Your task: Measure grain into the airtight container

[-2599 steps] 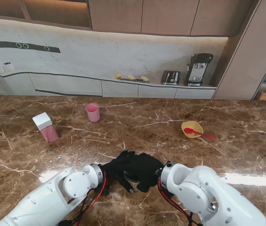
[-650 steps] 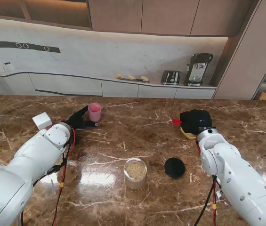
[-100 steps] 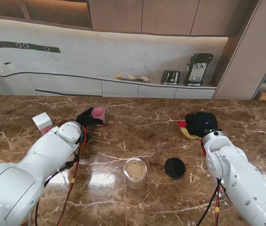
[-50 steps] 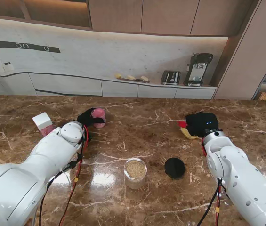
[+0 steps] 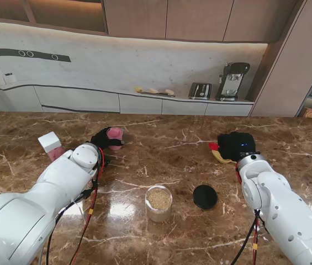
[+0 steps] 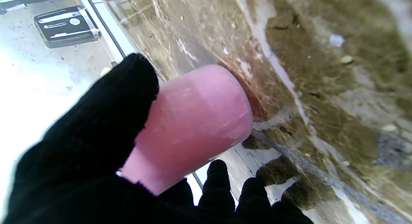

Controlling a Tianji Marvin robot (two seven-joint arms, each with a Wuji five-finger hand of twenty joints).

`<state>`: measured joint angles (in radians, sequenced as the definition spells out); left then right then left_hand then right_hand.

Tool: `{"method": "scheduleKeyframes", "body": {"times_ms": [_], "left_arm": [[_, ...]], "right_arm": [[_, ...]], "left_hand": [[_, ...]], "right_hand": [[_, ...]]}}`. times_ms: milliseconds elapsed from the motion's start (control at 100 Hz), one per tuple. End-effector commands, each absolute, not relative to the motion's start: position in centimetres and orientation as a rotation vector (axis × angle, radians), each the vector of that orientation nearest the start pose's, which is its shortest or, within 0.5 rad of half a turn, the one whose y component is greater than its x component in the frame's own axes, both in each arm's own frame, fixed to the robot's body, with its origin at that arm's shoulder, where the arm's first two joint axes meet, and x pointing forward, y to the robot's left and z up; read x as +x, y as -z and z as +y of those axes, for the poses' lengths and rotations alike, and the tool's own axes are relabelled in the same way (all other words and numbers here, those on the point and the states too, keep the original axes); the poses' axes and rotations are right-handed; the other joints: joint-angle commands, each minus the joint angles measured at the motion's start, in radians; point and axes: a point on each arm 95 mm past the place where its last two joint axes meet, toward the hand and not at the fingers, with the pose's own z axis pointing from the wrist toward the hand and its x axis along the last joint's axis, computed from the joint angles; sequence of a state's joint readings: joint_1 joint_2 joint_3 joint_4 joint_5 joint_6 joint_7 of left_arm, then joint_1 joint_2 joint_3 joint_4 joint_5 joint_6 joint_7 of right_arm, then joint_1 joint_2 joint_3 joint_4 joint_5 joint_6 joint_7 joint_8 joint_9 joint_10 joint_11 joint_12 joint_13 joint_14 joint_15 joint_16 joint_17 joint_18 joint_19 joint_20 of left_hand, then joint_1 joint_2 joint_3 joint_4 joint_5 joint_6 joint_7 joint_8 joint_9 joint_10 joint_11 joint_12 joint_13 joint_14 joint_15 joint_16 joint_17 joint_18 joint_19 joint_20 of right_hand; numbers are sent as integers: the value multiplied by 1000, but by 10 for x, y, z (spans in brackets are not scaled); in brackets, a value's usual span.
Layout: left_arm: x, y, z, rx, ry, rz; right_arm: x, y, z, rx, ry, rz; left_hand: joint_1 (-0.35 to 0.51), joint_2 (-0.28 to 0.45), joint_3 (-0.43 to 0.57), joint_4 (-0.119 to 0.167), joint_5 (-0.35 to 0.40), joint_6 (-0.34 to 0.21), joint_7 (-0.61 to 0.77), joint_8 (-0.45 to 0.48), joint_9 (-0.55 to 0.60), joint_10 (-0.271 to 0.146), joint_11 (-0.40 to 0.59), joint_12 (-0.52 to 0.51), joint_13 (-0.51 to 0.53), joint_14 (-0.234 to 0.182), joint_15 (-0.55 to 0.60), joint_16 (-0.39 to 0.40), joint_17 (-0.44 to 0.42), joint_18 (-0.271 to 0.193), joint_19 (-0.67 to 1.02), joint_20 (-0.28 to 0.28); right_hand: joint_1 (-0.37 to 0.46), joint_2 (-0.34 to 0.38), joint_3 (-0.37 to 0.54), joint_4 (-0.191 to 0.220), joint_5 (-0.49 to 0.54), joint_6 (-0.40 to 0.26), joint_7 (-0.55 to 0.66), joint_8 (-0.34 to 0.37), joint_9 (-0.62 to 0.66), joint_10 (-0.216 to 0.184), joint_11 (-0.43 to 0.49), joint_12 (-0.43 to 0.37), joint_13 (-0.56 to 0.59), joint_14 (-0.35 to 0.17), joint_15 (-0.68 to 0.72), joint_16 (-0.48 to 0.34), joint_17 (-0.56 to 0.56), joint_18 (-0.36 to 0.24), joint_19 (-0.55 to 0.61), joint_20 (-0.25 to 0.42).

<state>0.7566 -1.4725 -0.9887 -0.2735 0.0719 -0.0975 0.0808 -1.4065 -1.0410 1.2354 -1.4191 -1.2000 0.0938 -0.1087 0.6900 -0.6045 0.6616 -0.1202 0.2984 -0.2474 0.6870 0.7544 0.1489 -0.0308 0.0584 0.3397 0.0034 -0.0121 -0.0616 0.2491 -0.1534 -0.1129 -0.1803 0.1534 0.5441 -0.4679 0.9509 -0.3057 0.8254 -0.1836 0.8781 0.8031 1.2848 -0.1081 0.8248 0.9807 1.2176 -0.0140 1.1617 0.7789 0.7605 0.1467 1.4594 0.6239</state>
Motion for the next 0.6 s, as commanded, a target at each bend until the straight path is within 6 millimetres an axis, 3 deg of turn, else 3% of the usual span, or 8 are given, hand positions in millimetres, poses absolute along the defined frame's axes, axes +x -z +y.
{"method": "scheduleKeyframes", "body": {"times_ms": [0,60,190,590], "left_arm": [[555,416,-4,-2306,1466,819],[555,417,-5,-2305,1468,809],[554,417,-4,-2307,1479,783],[561,405,0,-2264,1578,803]], "right_arm": [[454,310,-74,1014,-1140,1410],[454,310,-74,1014,-1140,1410],[454,310,-74,1013,-1140,1410],[448,305,-73,1007,-1148,1383]], "left_hand": [[89,97,82,4,111,-63,107,19,-1,-26,31,20,37,26,104,81,107,174,229,132],[148,111,-2,-17,153,-69,138,23,8,-29,51,17,38,22,105,99,106,174,231,143],[227,146,-151,1,240,-82,210,25,26,-35,96,15,39,13,112,124,106,169,232,153],[249,206,-235,20,279,-53,225,37,90,-69,200,15,55,-7,139,178,108,161,239,165]], "right_hand": [[41,5,79,13,32,-94,47,29,29,-20,25,-1,23,-24,7,8,-8,2,6,26],[41,4,80,13,31,-94,47,29,28,-19,25,0,23,-24,7,8,-8,2,6,26],[41,4,80,13,32,-93,47,29,27,-20,25,0,23,-24,7,8,-8,2,6,26],[42,4,80,13,32,-95,48,30,28,-20,26,0,23,-24,7,8,-8,2,6,26]]}}
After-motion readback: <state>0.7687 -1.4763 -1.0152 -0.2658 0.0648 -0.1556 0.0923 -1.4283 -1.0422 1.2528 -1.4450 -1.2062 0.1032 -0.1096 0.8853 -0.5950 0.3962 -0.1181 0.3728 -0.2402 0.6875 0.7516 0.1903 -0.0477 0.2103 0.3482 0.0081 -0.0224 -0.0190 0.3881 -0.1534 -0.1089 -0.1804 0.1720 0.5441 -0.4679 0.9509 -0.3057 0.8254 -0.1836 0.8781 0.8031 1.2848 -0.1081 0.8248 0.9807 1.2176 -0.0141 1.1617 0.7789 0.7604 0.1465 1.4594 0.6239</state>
